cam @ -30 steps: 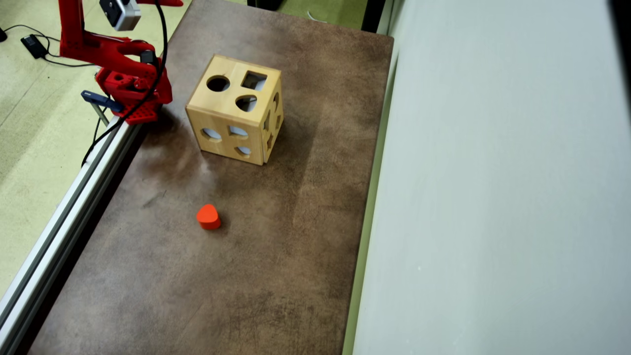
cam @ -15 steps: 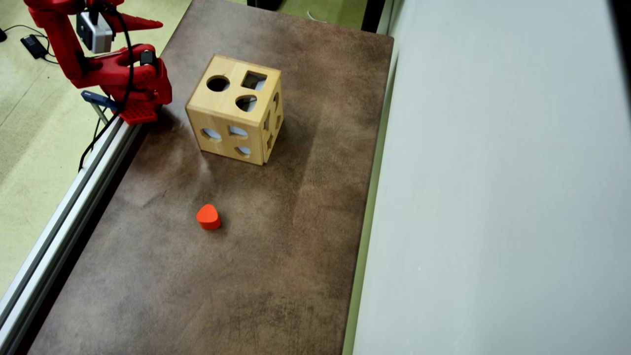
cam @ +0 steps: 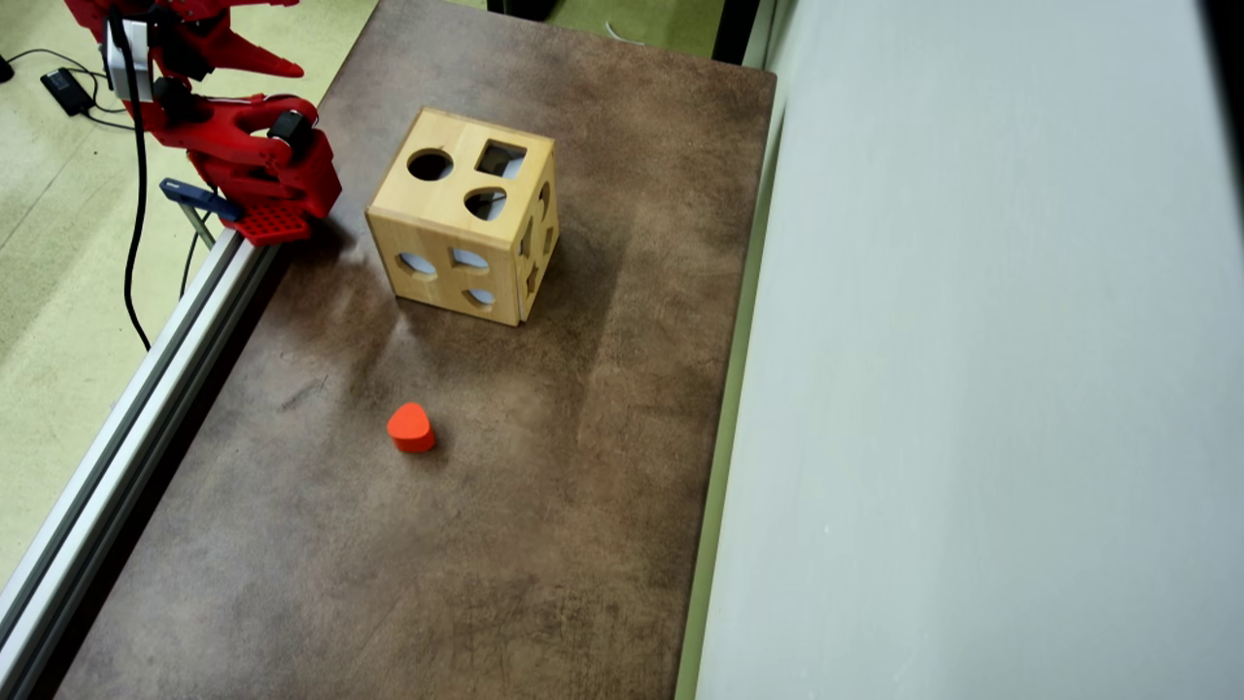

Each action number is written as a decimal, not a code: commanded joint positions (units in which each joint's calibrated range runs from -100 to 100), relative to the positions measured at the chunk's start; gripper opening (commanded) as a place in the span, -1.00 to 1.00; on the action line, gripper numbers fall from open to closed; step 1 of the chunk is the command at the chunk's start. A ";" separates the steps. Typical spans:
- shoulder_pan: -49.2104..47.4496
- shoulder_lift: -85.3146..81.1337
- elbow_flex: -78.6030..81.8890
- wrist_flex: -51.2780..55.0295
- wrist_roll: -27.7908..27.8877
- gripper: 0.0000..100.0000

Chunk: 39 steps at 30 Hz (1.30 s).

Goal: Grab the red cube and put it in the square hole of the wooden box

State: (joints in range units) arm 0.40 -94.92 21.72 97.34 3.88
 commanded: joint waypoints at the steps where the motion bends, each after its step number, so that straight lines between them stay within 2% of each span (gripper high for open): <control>1: 0.27 0.18 -0.07 0.01 0.44 -0.76; 3: 0.27 0.18 -0.07 0.01 0.44 -0.93; 5: 0.35 0.18 -0.07 0.01 0.44 -0.99; 39: -0.25 0.01 -0.34 0.09 0.34 -0.95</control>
